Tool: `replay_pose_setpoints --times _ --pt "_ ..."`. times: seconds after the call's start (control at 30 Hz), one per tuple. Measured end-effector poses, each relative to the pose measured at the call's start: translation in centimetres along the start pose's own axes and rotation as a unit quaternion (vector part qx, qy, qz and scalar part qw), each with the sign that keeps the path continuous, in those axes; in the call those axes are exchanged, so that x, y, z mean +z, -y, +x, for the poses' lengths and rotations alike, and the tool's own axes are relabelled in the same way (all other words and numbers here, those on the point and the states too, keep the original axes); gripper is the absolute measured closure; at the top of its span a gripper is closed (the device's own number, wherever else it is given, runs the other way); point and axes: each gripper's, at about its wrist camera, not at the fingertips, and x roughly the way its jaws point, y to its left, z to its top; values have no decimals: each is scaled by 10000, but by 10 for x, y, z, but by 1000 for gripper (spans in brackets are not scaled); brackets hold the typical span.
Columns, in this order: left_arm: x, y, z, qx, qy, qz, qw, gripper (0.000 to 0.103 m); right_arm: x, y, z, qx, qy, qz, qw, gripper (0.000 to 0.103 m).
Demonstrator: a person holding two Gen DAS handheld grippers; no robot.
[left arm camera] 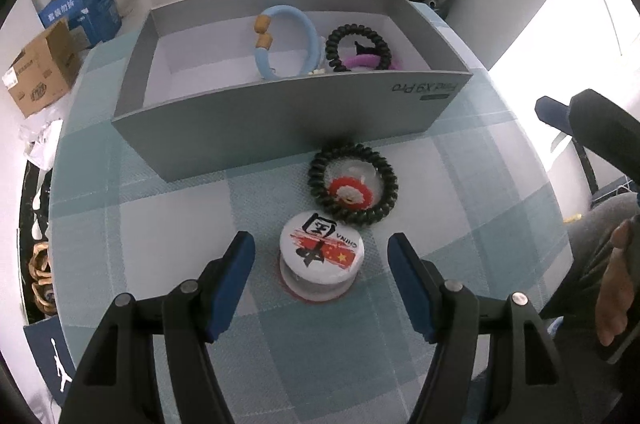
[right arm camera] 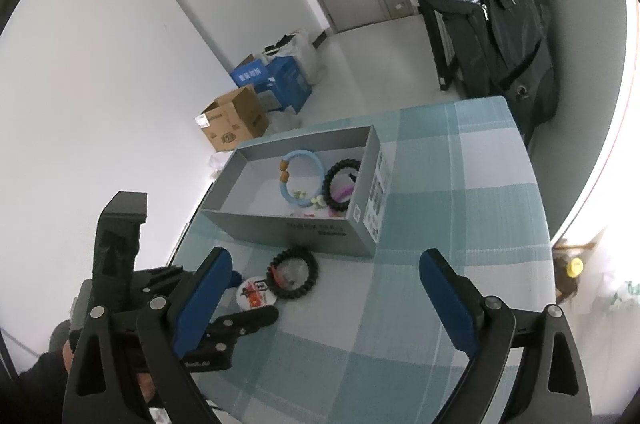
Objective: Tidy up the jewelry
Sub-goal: 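Grasp the white round flag badge with the left tool, then grasp the white pin-back disc with the right tool while the left tool holds the badge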
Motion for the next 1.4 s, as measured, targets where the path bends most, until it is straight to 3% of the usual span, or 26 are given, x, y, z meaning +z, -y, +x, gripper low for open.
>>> replay_pose_setpoints --times 0.03,0.07,0.1,0.5,0.8,1.07,1.4 --pt "0 1 -1 77 37 42 10000 47 0 0 0 -6 2 -8 10000 8" --pt "0 2 -1 149 45 92 9998 60 -1 -1 0 -19 -2 -17 10000 8" --pt "0 4 0 175 42 146 9997 66 -1 -1 0 -32 -14 -19 10000 8" --pt "-4 9 -7 31 130 261 9996 66 -3 -1 5 -86 -68 25 9999 8" --pt "5 -3 -31 -399 497 -155 9978 66 -7 1 11 -137 -203 53 9997 8" --pt "10 -25 -57 -740 921 -675 9907 66 -20 -10 24 67 -499 -44 9987 8" --pt "1 -60 -78 -635 1291 -1284 9812 66 -53 -65 62 133 -950 -913 9912 9"
